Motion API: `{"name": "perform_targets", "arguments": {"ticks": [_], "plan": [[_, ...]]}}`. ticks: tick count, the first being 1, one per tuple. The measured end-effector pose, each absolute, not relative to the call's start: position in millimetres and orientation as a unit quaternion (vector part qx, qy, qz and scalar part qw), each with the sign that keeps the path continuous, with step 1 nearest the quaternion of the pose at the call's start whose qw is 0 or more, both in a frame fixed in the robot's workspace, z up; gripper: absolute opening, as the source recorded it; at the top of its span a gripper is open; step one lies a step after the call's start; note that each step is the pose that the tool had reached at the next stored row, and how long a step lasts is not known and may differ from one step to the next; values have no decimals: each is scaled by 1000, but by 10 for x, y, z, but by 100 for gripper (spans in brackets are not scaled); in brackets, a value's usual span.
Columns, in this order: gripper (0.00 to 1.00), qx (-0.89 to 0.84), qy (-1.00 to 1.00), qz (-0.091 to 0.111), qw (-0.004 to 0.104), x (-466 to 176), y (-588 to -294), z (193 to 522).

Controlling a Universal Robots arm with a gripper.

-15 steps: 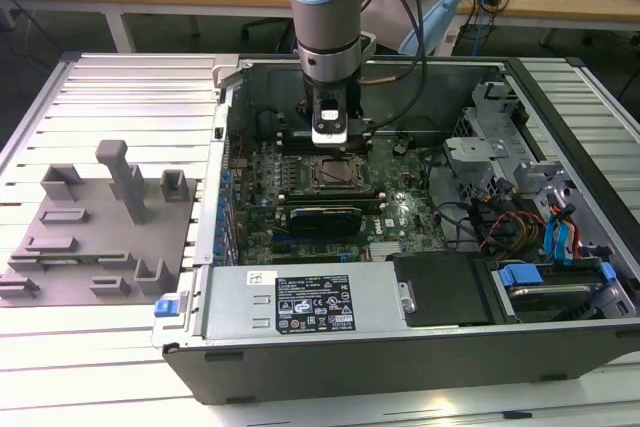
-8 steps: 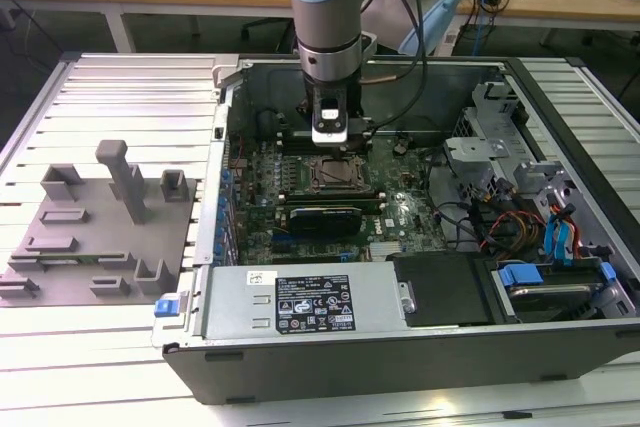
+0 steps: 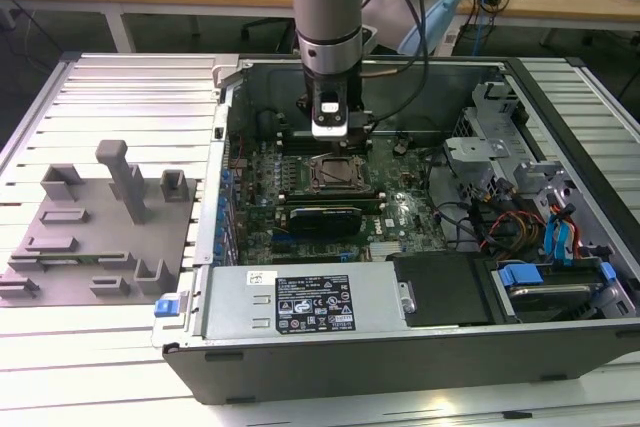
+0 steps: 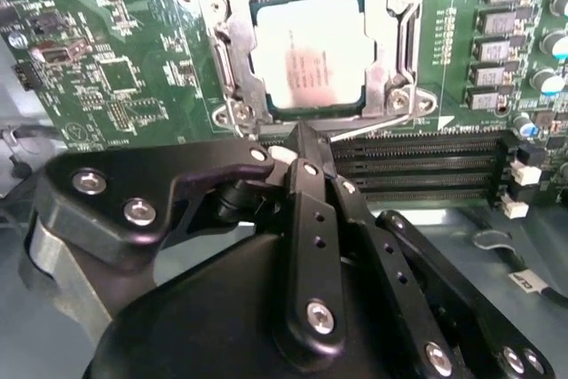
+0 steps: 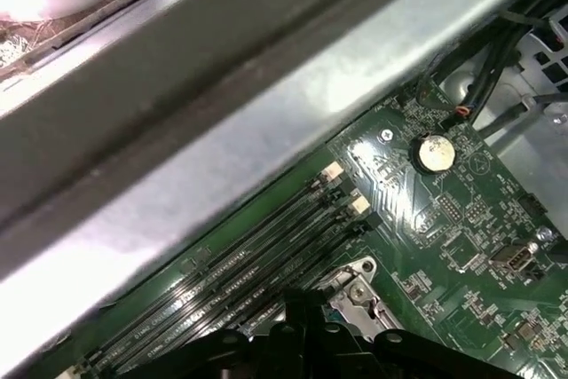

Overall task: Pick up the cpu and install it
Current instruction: 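Install the first cpu locking lever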

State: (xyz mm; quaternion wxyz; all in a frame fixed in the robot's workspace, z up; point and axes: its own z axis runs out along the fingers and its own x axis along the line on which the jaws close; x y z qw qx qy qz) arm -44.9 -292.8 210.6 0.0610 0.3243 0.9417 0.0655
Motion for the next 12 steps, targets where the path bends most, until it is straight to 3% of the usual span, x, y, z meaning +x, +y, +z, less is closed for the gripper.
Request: {"name": "perform_targets", "arguments": {"ticks": [12], "plan": [[11,328,941,64,62,-489,-2885,2093]]}}
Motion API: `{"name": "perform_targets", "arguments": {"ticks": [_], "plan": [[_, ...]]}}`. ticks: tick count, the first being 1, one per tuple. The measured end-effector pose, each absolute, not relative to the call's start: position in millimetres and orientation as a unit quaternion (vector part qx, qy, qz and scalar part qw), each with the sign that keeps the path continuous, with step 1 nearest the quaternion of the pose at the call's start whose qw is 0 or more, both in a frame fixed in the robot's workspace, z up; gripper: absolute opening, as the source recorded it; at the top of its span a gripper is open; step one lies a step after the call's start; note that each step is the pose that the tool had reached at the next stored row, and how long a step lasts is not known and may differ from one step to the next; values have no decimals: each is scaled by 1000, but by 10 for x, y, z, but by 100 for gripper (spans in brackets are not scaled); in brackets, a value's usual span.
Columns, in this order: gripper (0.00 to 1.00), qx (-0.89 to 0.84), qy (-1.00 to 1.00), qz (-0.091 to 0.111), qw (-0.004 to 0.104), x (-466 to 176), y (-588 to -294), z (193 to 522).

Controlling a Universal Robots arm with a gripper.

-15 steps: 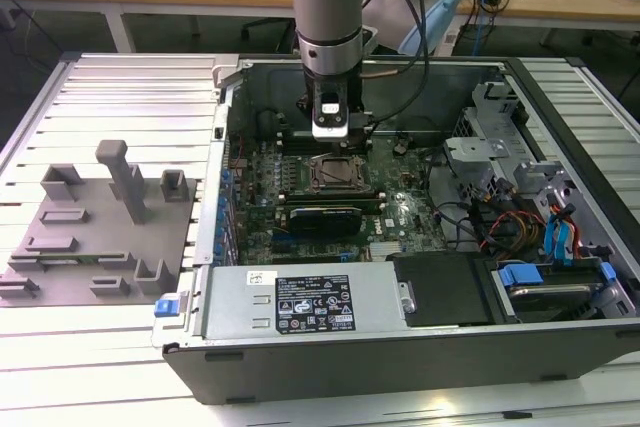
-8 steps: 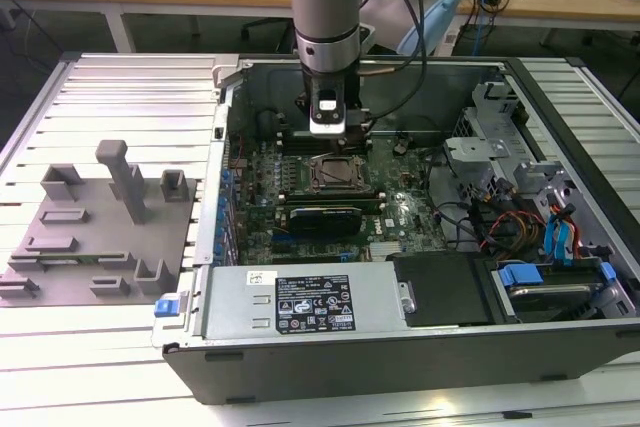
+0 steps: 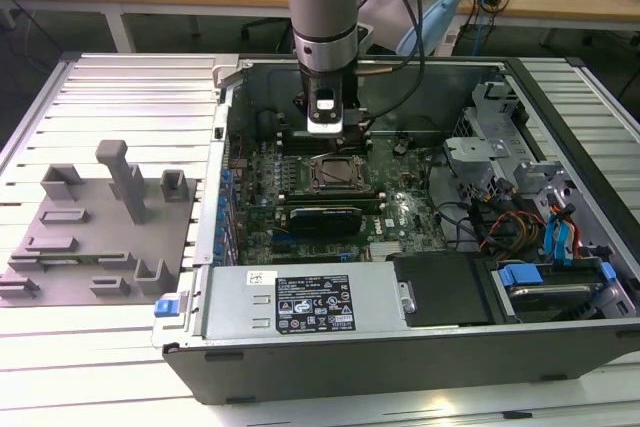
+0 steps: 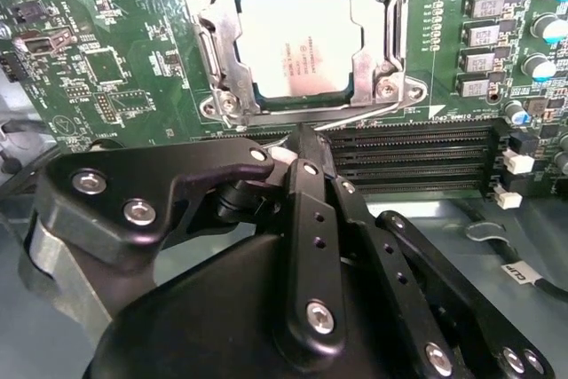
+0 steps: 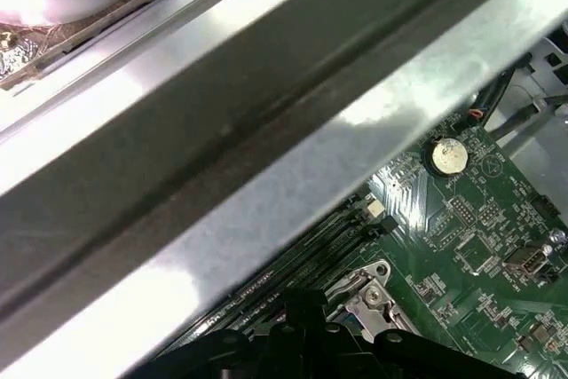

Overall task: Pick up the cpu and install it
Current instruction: 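Install the first cpu locking lever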

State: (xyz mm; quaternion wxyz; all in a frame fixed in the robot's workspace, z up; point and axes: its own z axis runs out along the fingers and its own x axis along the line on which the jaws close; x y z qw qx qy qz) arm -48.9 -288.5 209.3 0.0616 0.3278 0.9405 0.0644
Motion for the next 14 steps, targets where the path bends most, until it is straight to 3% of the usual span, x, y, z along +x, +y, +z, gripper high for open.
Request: {"name": "perform_targets", "arguments": {"ticks": [14], "plan": [[11,343,935,56,65,-485,-2821,2062]]}}
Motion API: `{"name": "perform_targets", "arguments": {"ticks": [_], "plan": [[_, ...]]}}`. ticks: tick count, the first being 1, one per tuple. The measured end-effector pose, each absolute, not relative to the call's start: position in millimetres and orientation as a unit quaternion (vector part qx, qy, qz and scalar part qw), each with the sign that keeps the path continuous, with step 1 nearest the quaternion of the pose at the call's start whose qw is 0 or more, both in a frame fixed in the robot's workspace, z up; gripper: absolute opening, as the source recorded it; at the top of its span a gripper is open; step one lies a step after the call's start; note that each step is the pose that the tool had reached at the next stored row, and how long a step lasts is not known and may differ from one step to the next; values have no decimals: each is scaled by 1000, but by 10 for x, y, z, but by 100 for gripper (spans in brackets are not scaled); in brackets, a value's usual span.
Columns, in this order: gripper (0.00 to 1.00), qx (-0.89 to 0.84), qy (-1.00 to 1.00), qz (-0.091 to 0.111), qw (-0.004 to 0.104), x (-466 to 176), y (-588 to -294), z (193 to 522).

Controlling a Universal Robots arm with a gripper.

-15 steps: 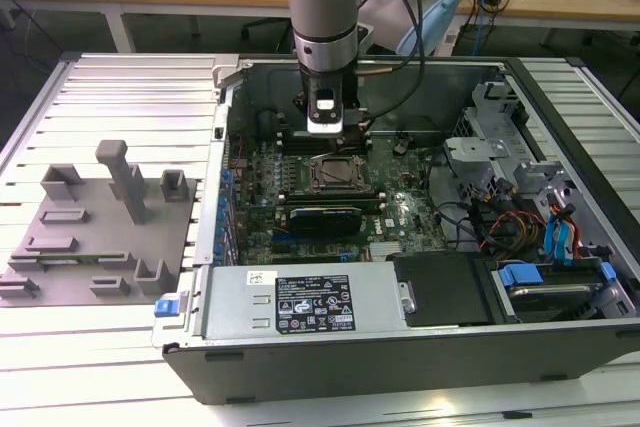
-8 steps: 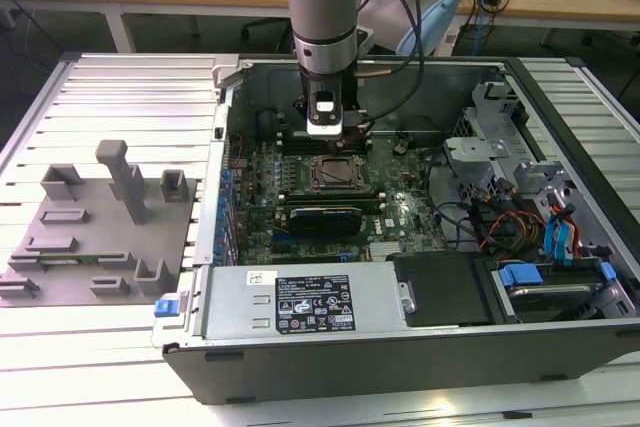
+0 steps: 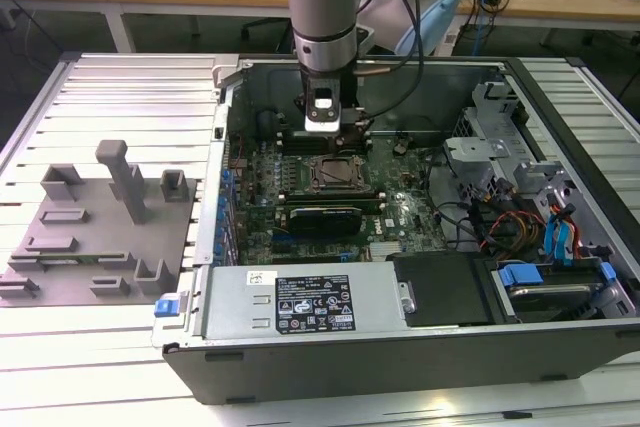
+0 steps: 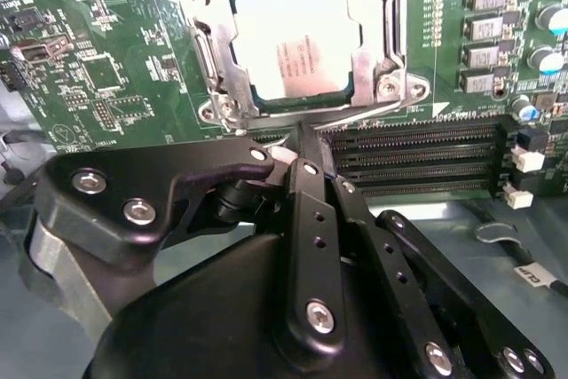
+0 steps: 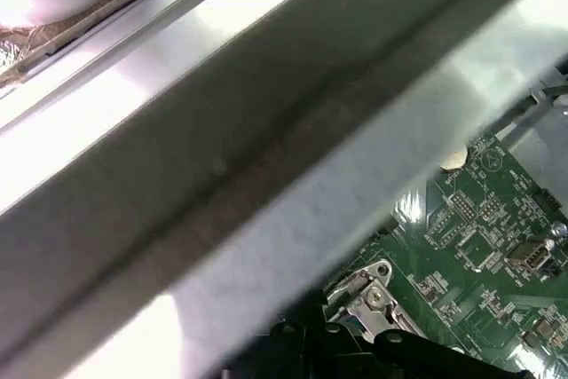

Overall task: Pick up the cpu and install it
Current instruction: 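Install the first cpu locking lever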

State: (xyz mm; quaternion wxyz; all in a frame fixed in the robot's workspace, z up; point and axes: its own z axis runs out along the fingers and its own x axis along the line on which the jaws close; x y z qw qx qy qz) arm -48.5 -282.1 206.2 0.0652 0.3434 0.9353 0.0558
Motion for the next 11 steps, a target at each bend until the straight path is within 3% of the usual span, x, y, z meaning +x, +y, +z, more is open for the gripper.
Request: {"name": "perform_targets", "arguments": {"ticks": [11], "plan": [[11,354,932,49,68,-485,-2820,2023]]}}
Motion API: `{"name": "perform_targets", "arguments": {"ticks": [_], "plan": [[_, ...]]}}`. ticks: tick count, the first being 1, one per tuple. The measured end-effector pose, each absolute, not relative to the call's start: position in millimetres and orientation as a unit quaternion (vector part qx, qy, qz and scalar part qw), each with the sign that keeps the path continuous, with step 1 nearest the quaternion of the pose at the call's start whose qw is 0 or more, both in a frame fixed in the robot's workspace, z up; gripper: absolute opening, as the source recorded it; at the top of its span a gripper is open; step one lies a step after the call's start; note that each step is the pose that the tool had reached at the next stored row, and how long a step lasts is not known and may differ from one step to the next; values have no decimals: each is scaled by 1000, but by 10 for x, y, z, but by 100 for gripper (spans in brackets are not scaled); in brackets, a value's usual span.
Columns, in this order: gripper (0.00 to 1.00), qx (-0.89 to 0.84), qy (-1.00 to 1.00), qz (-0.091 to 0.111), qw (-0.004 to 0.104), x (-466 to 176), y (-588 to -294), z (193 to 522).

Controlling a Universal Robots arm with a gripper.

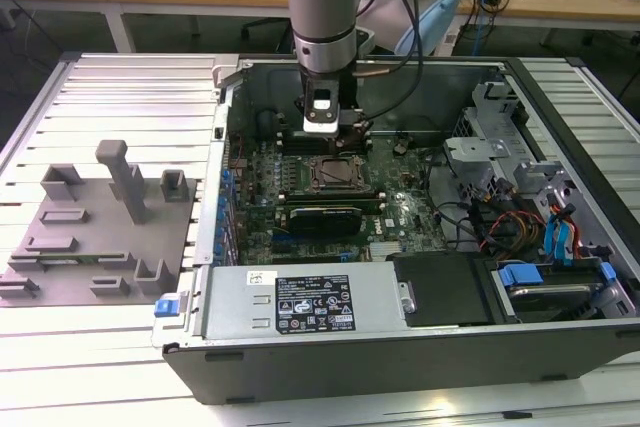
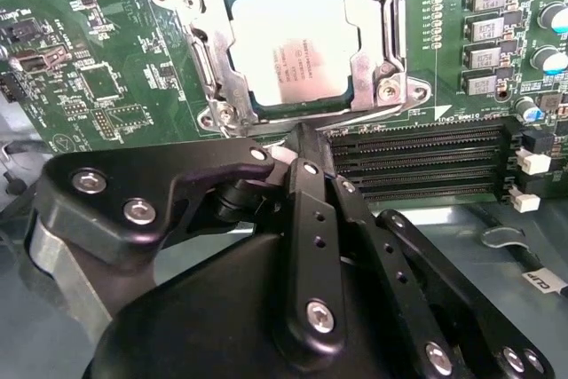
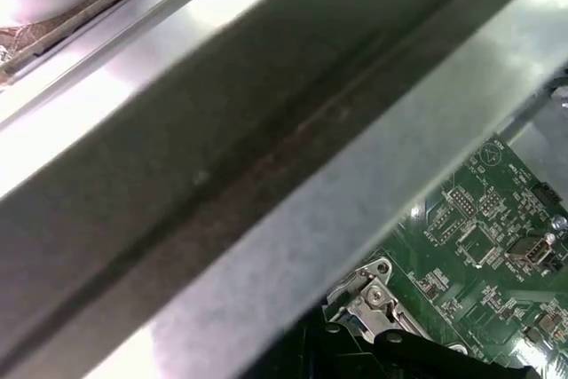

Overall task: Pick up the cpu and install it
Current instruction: 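Install the first cpu locking lever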

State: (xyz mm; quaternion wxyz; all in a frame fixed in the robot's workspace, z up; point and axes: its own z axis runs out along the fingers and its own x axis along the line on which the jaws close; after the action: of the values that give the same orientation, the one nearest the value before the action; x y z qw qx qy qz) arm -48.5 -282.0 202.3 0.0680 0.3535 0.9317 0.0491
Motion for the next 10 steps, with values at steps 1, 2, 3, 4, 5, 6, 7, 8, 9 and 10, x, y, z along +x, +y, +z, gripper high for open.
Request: {"name": "perform_targets", "arguments": {"ticks": [1,2,3,4,5,6,7,8,9,10], "plan": [[11,354,931,48,68,-485,-2820,2017],[11,355,931,48,69,-485,-2820,2012],[11,356,931,47,69,-485,-2820,2005],[11,357,930,46,69,-485,-2821,2000],[11,357,930,45,69,-485,-2821,1996],[11,358,930,45,70,-485,-2821,1992],[11,359,930,45,70,-485,-2820,1985],[11,360,929,44,70,-484,-2821,1980],[11,361,929,44,70,-484,-2821,1979],[11,361,929,44,70,-483,-2820,1978]]}}
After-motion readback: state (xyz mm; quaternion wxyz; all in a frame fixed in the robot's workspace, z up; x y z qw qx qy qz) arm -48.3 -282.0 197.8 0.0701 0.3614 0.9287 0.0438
